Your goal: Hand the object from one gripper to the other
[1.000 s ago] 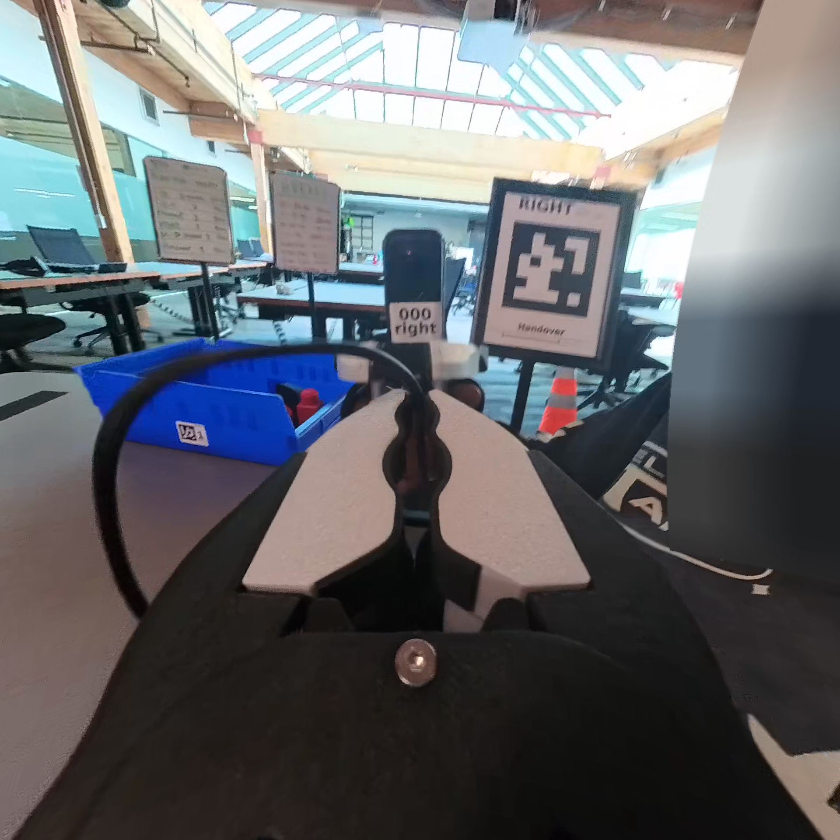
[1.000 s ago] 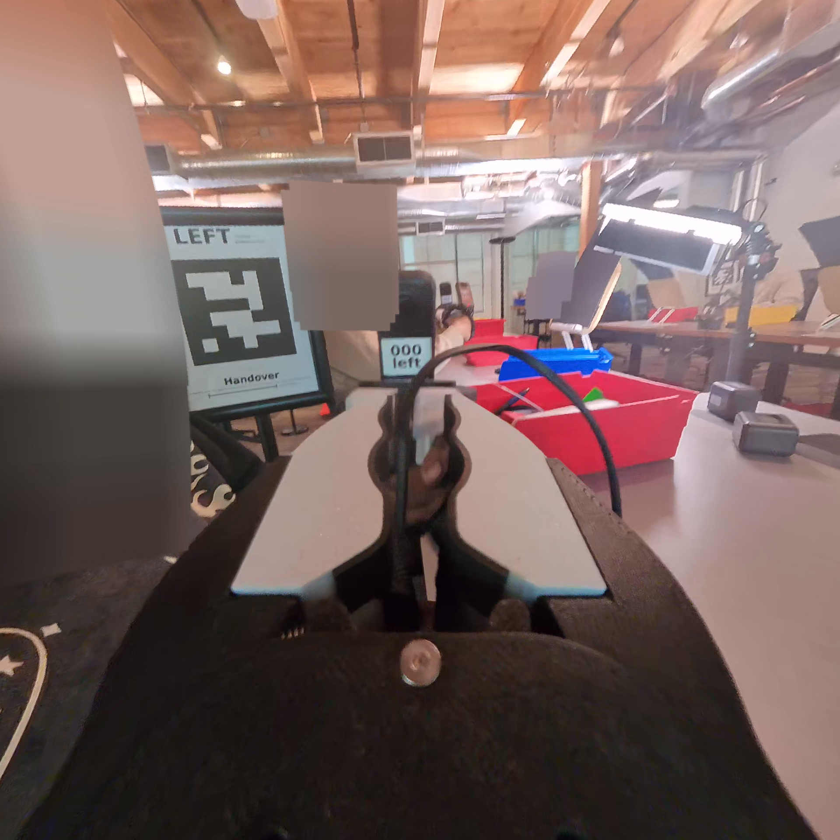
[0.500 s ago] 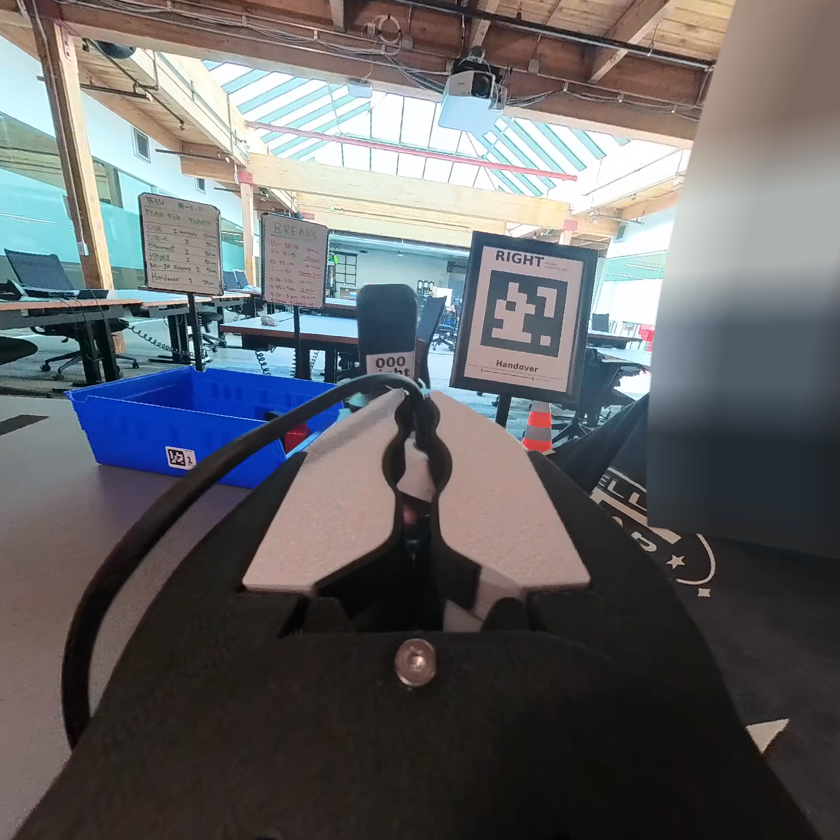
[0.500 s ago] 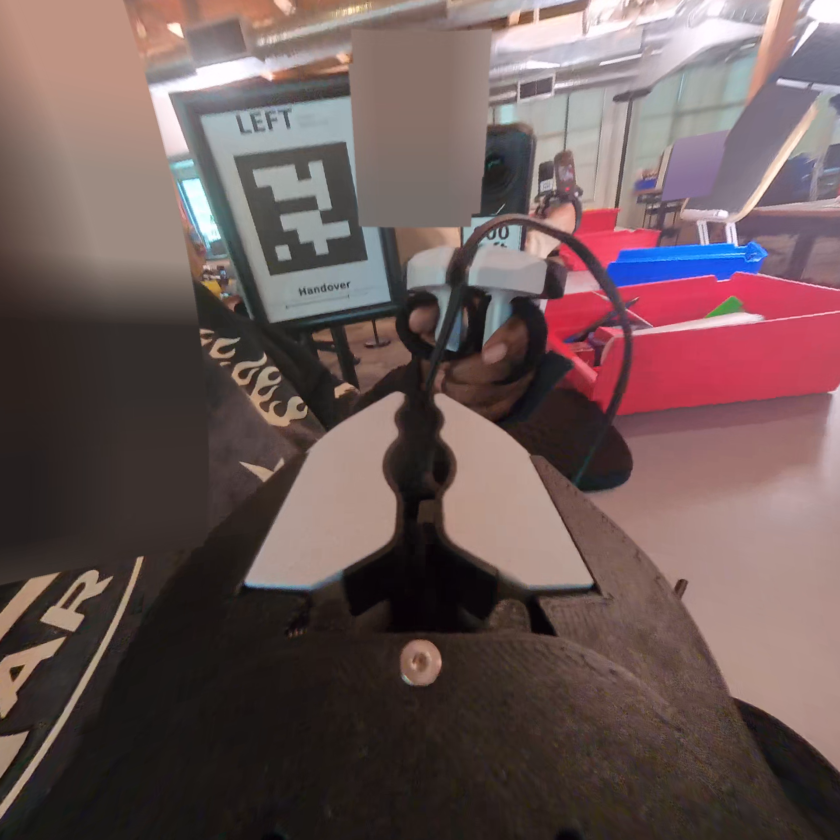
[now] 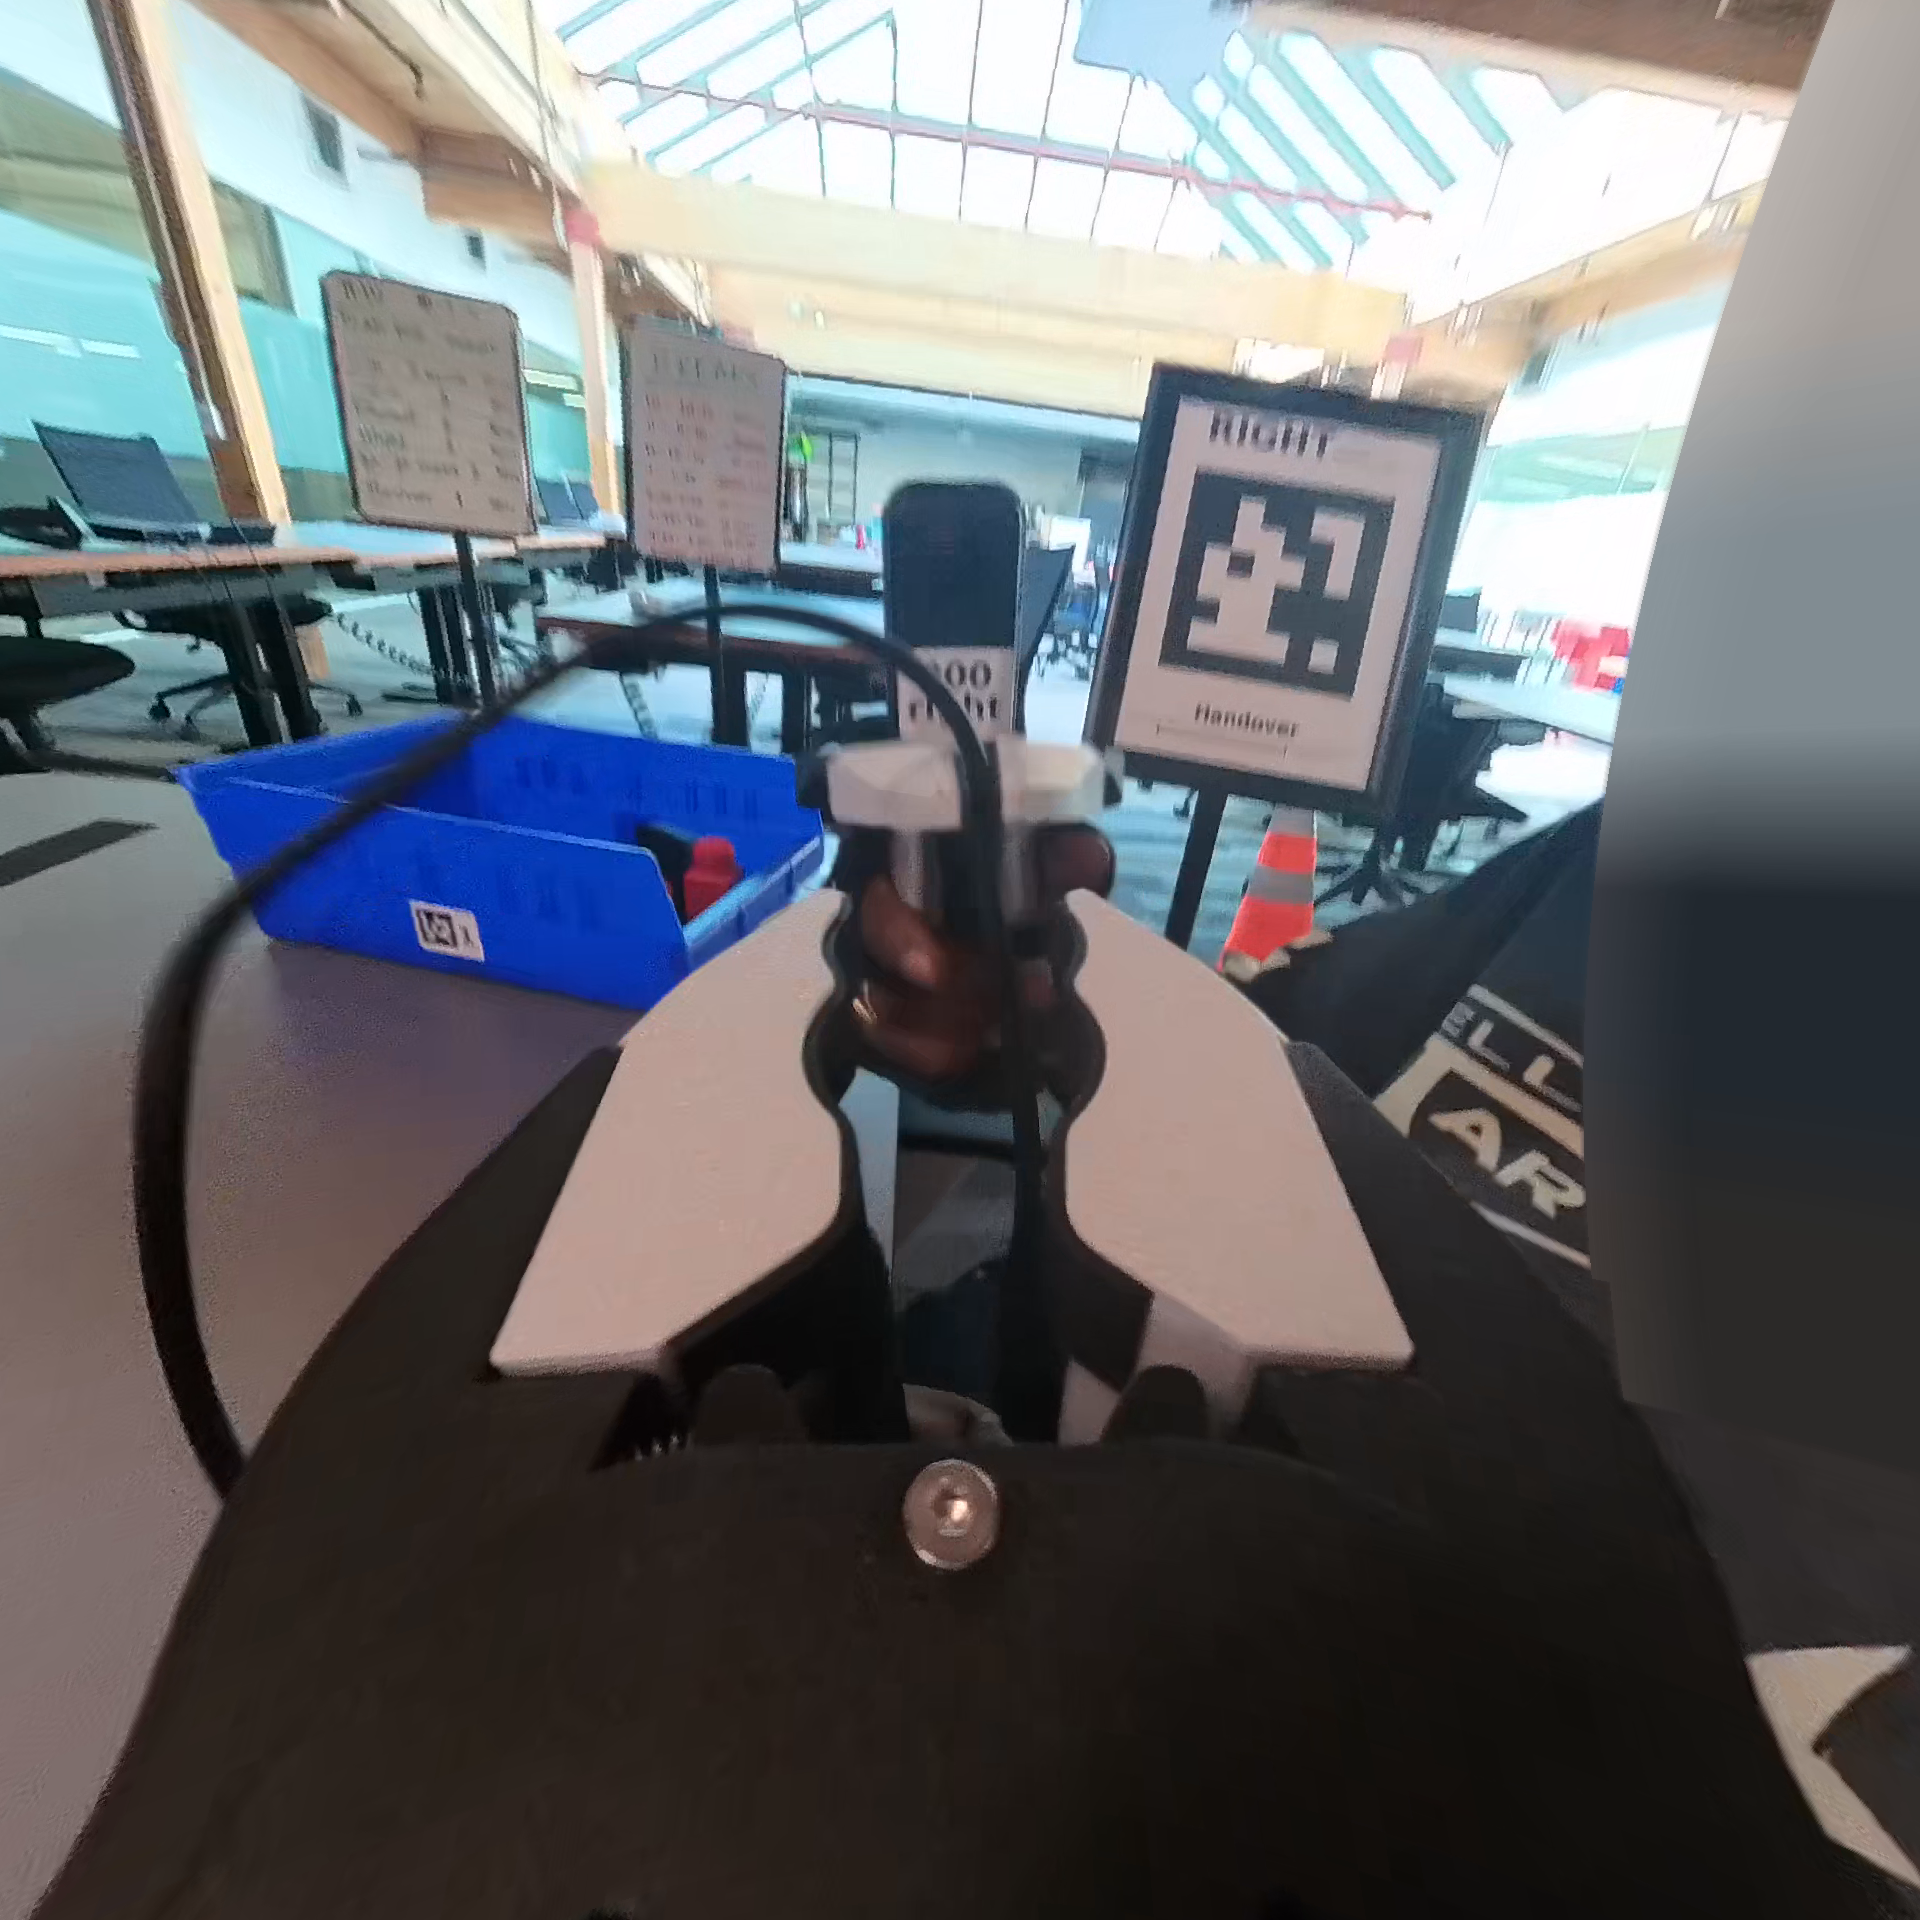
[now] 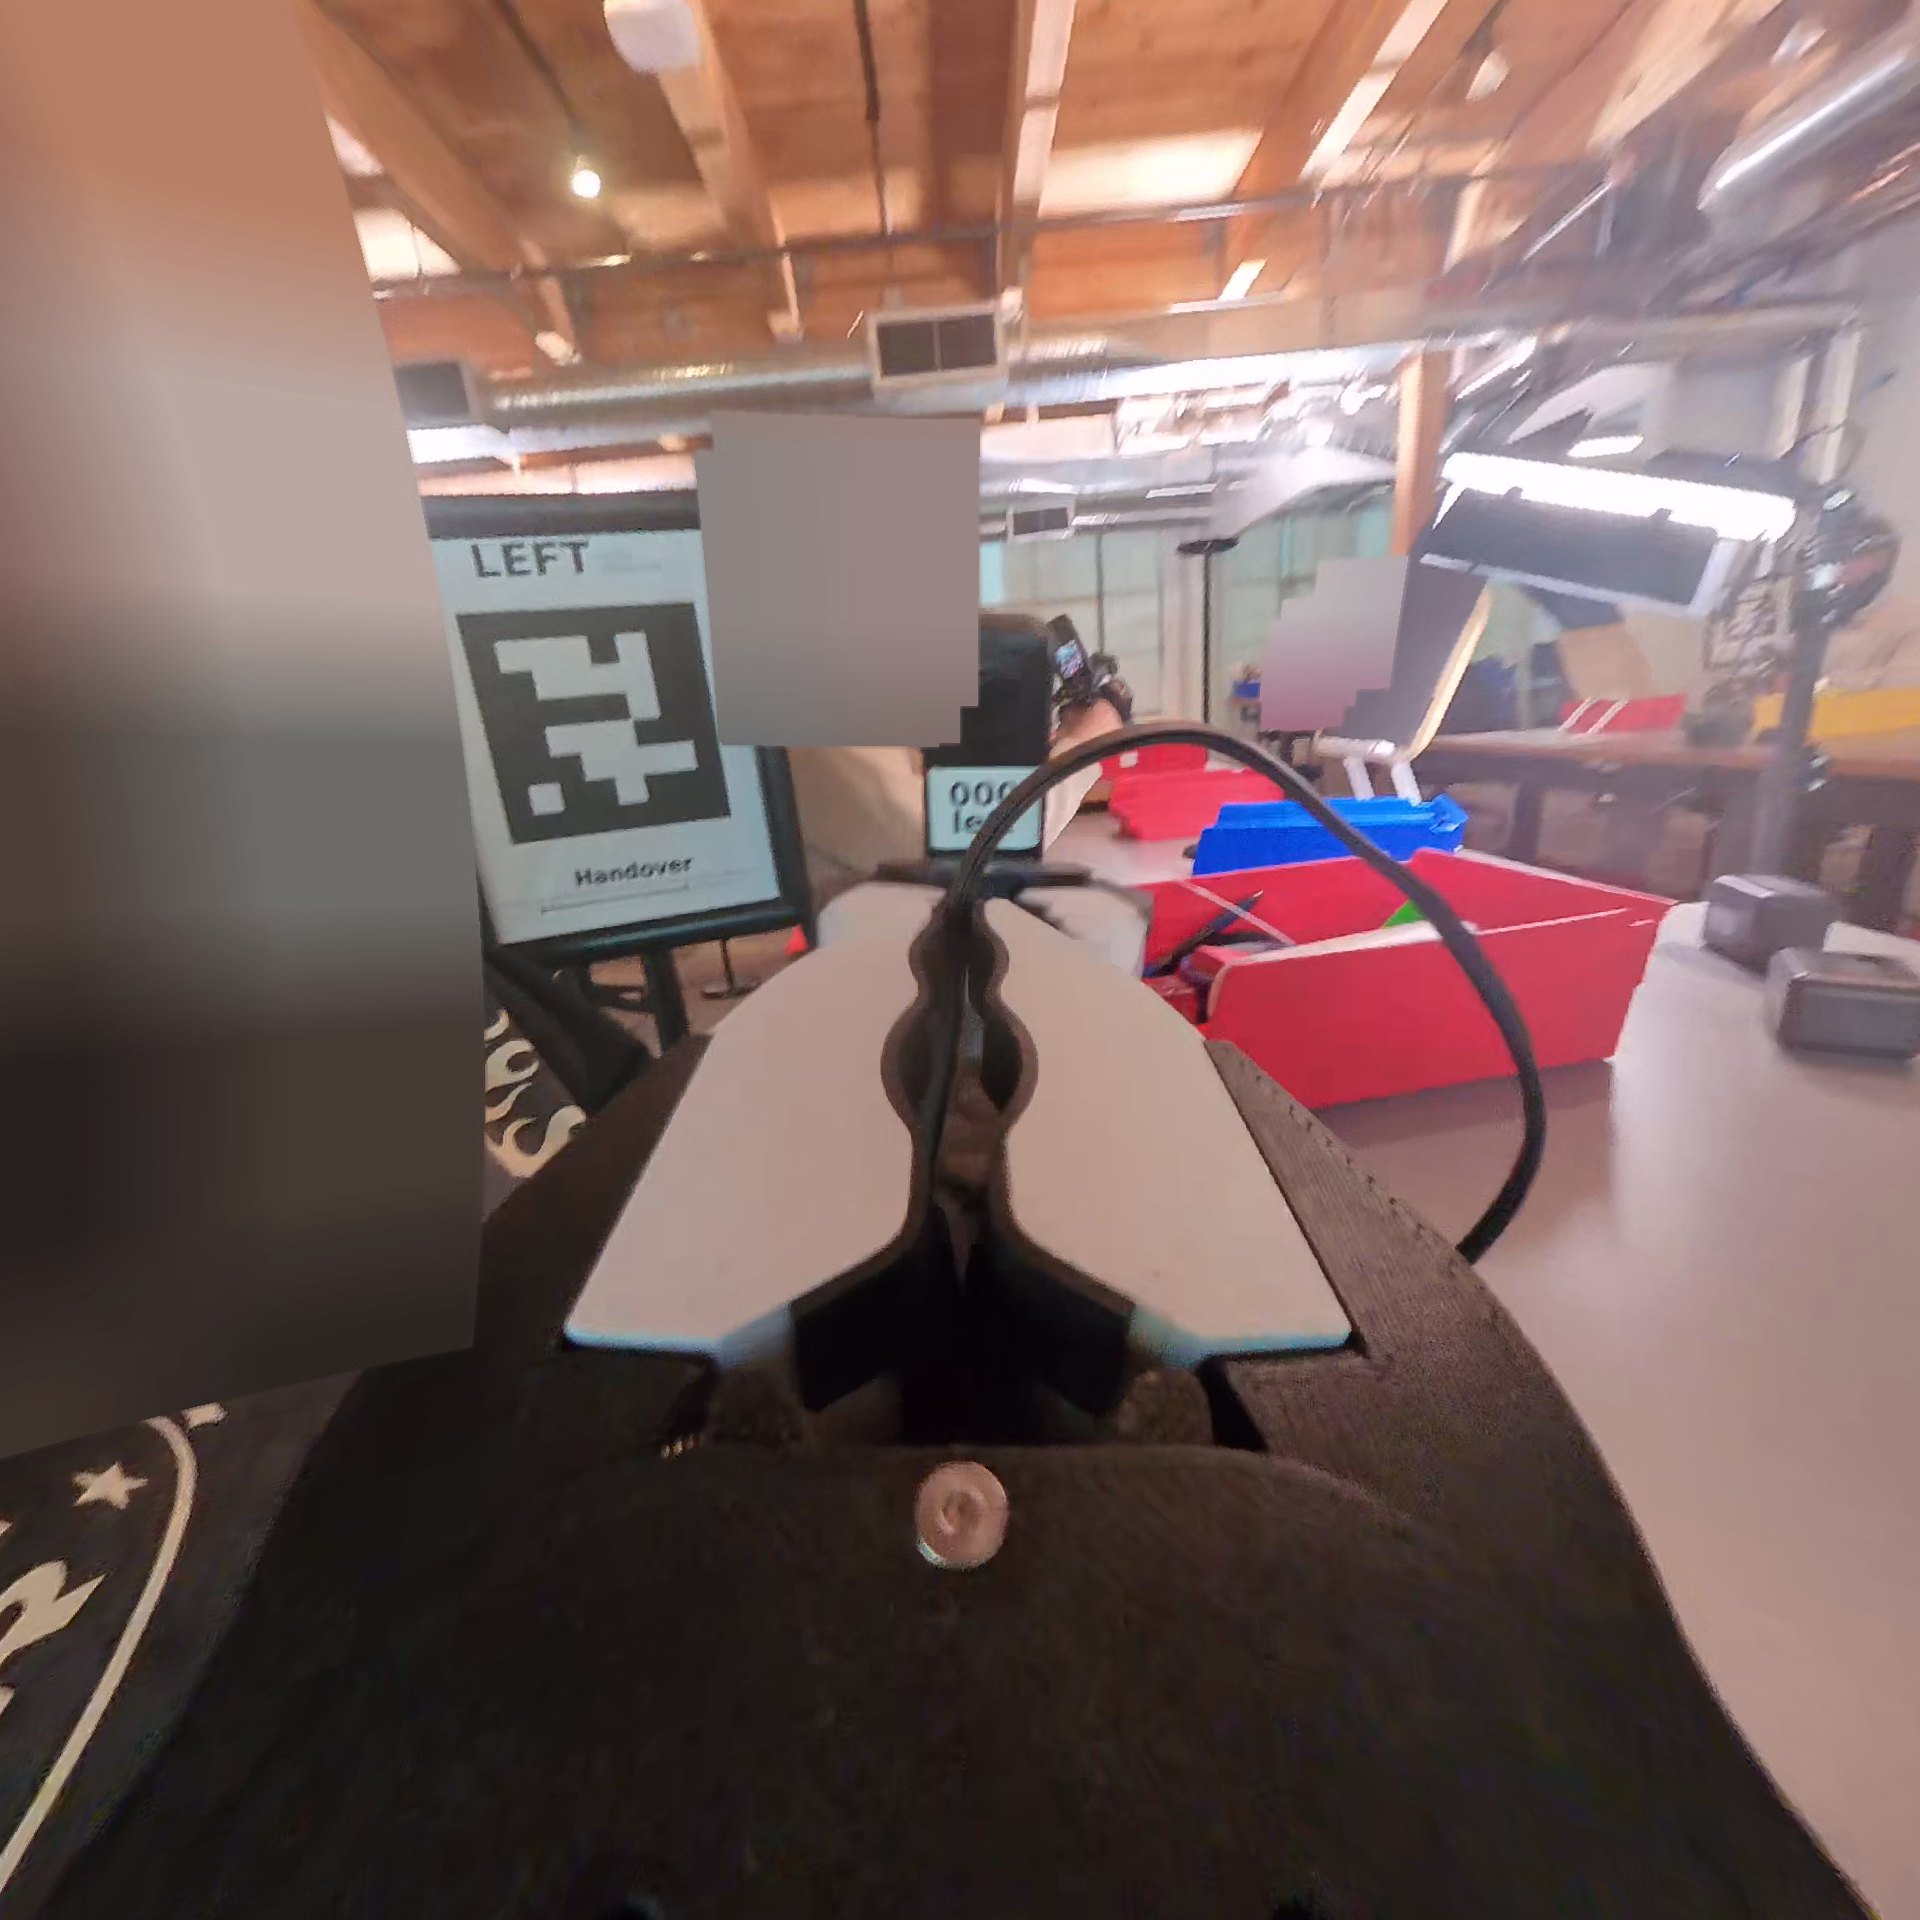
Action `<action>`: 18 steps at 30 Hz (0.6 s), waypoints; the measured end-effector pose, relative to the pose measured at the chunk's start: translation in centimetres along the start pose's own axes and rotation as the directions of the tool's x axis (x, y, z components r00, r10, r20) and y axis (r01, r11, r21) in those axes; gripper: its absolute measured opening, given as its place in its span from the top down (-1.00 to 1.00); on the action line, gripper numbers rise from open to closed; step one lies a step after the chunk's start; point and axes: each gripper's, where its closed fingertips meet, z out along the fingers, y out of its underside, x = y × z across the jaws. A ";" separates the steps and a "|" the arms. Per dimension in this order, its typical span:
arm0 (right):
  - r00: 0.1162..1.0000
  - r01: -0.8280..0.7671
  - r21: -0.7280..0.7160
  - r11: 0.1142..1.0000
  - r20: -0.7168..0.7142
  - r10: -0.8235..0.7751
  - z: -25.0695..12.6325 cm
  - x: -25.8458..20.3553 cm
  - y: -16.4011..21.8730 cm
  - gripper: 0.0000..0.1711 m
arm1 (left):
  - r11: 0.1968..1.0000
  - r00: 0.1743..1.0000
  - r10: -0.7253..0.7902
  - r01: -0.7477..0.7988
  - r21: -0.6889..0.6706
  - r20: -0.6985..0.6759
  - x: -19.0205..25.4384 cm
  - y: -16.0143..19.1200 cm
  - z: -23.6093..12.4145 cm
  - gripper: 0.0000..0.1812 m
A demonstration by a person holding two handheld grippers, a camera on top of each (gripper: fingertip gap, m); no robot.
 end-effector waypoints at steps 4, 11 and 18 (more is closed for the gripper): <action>0.999 0.022 0.038 0.999 -0.040 -0.020 -0.1 0.4 -0.5 0.95 | 0.993 0.998 0.060 -0.058 -0.103 0.013 0.4 2.4 1.9 0.62; 0.997 0.048 0.053 0.997 -0.059 -0.044 -0.2 0.3 -1.0 0.96 | 0.982 0.990 0.136 -0.130 -0.137 0.037 0.5 2.9 2.3 0.94; 0.995 0.020 0.040 0.999 -0.098 -0.016 -0.4 1.1 -0.8 0.70 | 0.999 0.998 0.032 -0.031 0.024 -0.048 1.3 0.4 1.3 0.94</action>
